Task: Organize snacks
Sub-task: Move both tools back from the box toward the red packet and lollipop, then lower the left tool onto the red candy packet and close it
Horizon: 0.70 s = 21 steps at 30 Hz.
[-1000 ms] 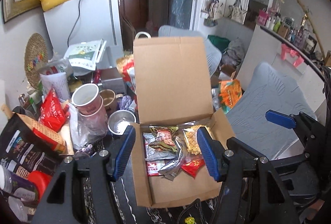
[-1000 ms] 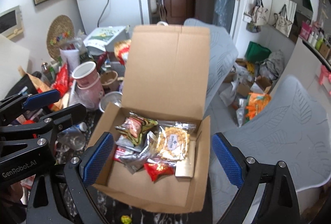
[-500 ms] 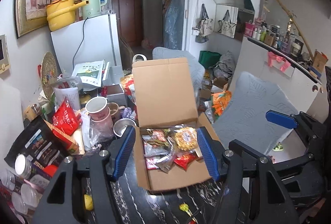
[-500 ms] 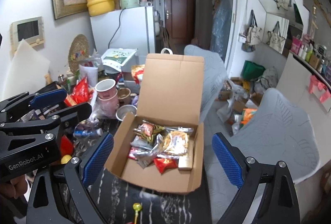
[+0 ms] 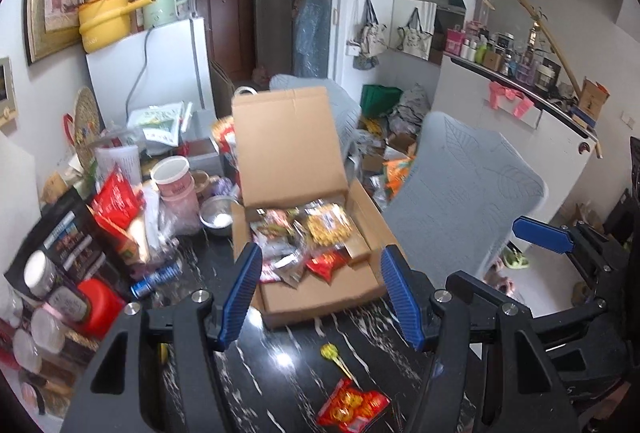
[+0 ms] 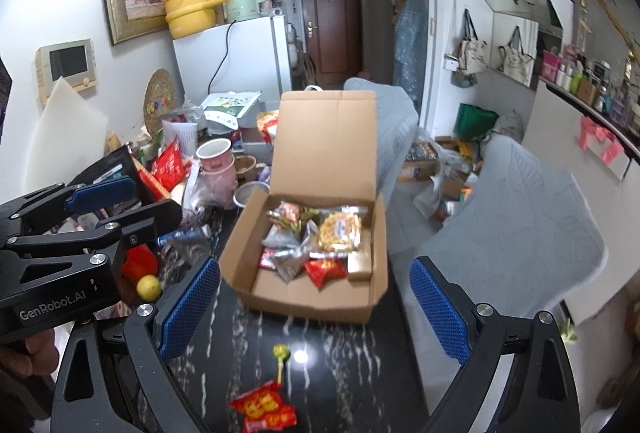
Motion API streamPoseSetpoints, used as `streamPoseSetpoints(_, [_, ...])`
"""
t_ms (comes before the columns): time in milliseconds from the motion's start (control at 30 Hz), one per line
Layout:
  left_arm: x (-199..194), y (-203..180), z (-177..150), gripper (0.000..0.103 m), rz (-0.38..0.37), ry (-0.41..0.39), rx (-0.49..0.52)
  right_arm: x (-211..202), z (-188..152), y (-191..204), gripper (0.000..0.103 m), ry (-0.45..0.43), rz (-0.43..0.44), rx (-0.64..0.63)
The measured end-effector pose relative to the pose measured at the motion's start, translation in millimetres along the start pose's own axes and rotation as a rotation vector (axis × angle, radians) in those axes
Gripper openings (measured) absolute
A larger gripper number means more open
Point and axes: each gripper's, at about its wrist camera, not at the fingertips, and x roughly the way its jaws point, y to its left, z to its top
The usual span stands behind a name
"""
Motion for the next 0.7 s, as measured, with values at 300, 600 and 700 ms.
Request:
streamPoseSetpoints(300, [7.3, -18.0, -50.3, 0.061, -0.091, 0.086, 0.000, -15.0, -57.7, -4.5, 0.097, 0.051, -0.033, 0.043])
streamPoseSetpoints(600, [20.5, -35.7, -101.8, 0.061, -0.136, 0.182, 0.042, -8.4, -121.1, -16.2, 0.097, 0.141, -0.031, 0.134])
streamPoseSetpoints(700, [28.2, -38.6, -118.7, 0.061, -0.146, 0.227, 0.038, -4.3, -141.0, -19.3, 0.097, 0.169, -0.028, 0.158])
